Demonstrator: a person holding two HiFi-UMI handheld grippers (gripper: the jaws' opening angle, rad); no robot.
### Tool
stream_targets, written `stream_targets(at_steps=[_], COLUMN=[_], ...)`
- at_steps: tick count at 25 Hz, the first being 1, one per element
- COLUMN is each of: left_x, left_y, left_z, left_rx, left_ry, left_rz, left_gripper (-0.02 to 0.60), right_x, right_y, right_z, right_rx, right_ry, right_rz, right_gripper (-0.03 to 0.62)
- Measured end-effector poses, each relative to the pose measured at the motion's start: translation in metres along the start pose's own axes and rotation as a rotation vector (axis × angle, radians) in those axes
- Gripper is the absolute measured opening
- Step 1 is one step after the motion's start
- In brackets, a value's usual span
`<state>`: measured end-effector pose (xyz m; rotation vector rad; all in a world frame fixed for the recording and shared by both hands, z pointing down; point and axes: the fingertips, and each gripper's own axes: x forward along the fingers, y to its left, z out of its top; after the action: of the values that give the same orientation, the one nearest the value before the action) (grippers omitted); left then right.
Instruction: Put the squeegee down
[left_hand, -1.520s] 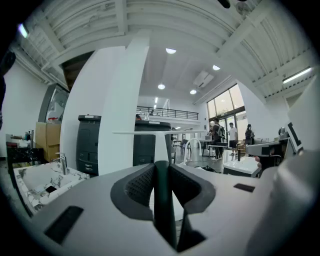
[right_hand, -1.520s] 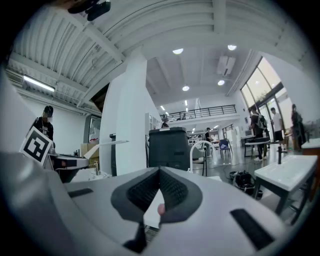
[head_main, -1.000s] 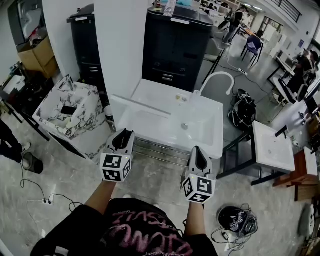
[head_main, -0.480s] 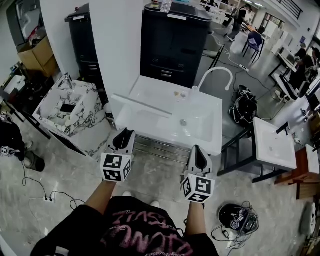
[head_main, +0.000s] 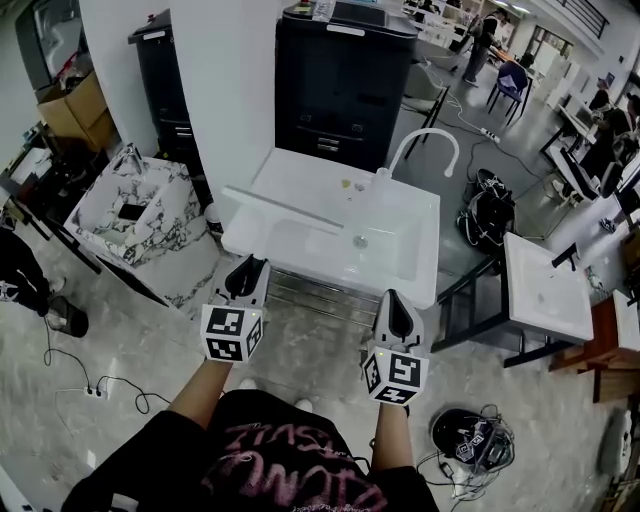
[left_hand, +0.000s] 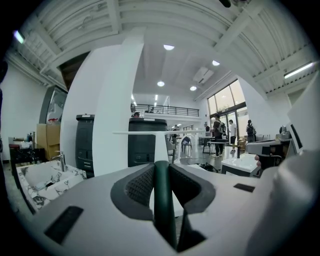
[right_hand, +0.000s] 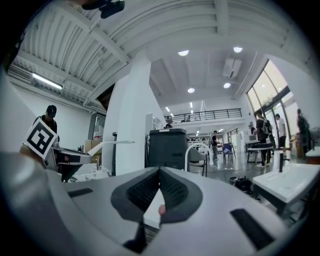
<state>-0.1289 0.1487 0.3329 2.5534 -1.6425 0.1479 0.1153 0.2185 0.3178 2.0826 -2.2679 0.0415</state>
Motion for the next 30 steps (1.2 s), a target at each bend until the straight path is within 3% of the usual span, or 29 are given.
stream_targets(at_steps=[11, 30], left_x=[0.004, 0.041], left_y=[-0.029, -0.005], left_z=[-0.004, -0.007], left_rx=[0.014, -0.003], left_ry=[0.004, -0.013], left_rz=[0.011, 0.009], left_gripper=[0.094, 0.094], right_x=[-0.007, 0.033], right_y=[-0.028, -0.029], right_z=[-0.009, -0.015], right_rx=[0.016, 0.014], right_ry=[0.008, 0.006], right_rz=[0.015, 0.002], right_gripper=[0.021, 0.021])
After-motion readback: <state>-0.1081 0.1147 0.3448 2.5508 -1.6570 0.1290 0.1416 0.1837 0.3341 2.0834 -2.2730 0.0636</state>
